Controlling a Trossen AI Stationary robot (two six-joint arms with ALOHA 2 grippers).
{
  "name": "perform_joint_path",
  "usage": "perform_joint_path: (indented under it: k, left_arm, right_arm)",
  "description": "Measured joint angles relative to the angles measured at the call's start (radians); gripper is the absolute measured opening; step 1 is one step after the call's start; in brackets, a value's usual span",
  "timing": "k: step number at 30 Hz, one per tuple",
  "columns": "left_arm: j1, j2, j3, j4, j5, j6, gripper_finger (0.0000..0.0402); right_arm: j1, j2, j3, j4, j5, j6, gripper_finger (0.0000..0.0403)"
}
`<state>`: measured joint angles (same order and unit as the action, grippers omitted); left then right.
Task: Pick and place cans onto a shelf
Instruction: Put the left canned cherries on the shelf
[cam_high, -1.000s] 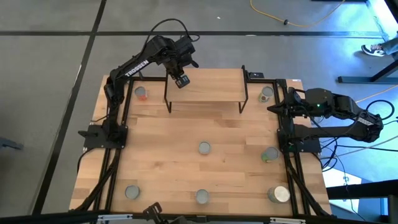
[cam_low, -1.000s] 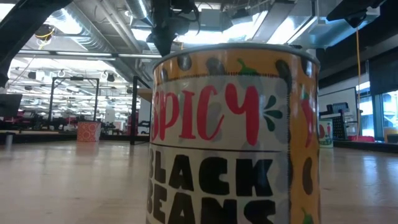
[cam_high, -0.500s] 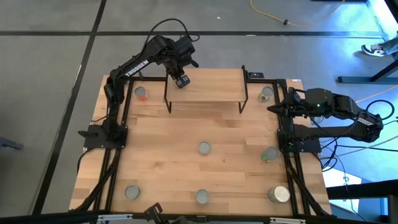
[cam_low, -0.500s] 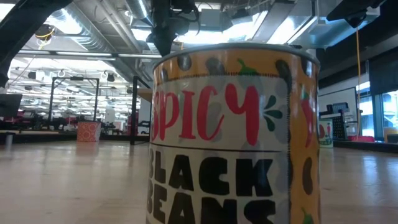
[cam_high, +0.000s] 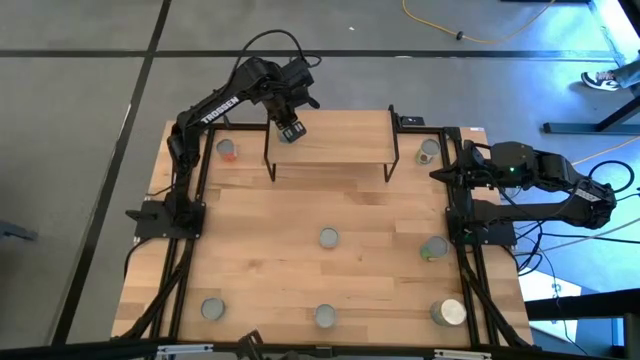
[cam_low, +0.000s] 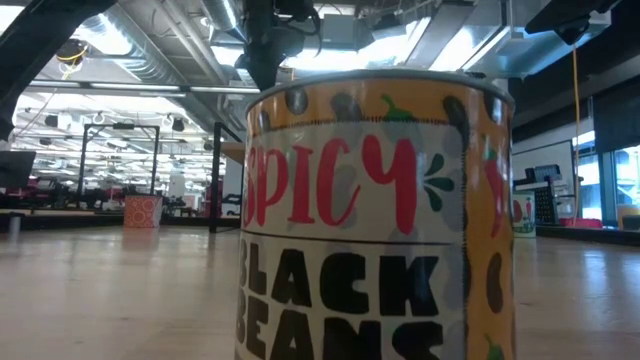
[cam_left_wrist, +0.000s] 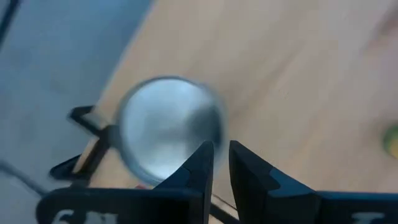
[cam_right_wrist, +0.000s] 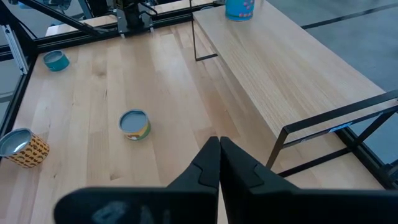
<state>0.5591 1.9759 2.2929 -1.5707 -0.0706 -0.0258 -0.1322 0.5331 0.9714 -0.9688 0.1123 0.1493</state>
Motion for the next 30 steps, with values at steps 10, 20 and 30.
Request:
perform_joint_path:
  k: [10, 20, 30]
  left_arm:
    - [-0.104, -0.016, 0.012, 0.001, 0.140, 0.052, 0.0005]
    - [-0.166, -0.015, -0.129, 0.000, -0.092, 0.032, 0.0001]
    - [-0.093, -0.015, -0.208, 0.000, -0.203, 0.003, 0.0000]
  right_arm:
    - [0.000, 0.000, 0.000, 0.000, 0.000, 0.000, 0.0006]
    - [0.000, 0.000, 0.000, 0.000, 0.000, 0.000, 0.0006]
    - [0.000, 0.000, 0.000, 0.000, 0.000, 0.000, 0.0006]
